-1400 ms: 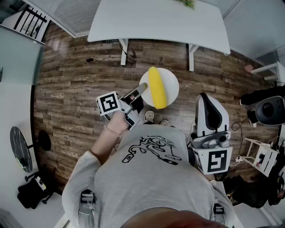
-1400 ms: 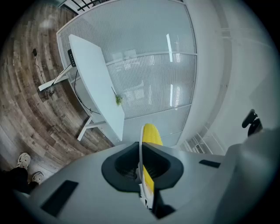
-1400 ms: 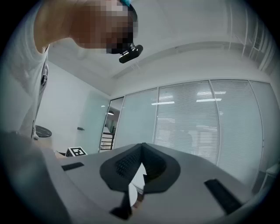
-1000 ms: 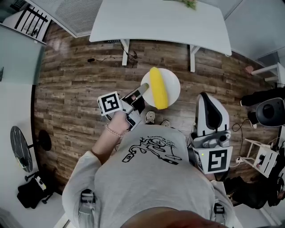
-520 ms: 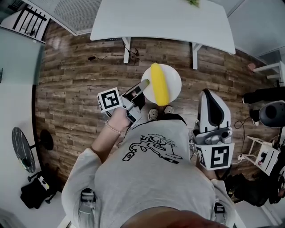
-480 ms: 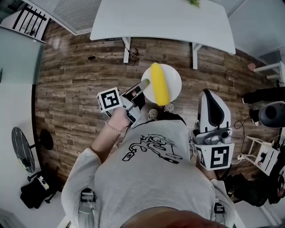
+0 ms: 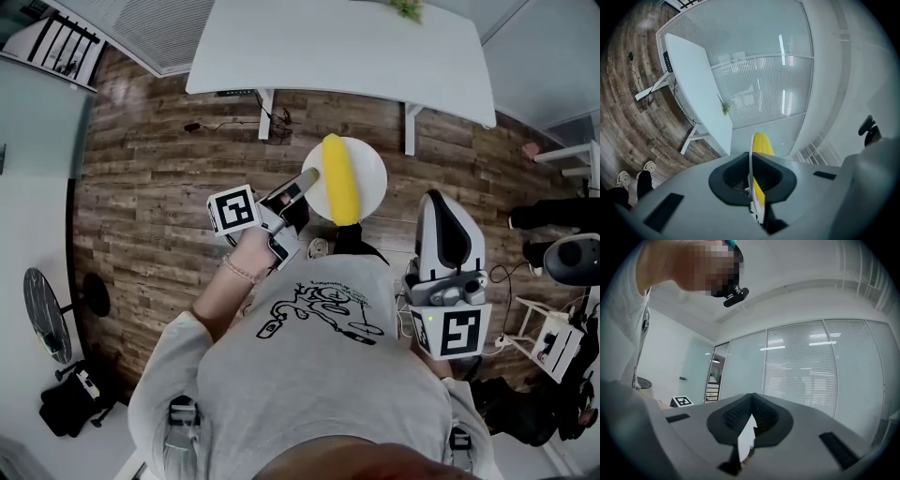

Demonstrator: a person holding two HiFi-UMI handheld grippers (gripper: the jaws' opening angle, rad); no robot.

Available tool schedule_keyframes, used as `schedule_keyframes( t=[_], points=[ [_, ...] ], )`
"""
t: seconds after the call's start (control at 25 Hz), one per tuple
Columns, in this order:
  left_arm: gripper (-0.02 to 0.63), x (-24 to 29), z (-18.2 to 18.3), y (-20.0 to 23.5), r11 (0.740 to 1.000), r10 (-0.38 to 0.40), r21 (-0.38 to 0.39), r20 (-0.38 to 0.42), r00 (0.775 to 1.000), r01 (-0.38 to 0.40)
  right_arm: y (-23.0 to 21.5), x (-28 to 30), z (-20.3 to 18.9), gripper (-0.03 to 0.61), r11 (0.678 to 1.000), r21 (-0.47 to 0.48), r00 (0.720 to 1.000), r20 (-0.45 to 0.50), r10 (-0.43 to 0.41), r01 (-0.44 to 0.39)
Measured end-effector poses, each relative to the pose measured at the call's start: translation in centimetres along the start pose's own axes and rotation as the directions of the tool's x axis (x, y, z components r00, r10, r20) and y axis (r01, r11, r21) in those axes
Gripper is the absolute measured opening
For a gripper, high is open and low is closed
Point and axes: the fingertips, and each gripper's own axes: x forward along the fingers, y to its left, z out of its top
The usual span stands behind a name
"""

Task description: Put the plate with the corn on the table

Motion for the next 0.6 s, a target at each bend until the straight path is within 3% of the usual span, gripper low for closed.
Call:
schedule_keyframes(
  t=[0.6],
  points=[
    [0.028,11.9,6.8,0.1,1.0,0.021,-0.007,0.033,0.999,-0.021,-11.8,8.3,-1.2,0.006,1.0,0.009,1.0,0.012,0.02,-0.02]
  ],
)
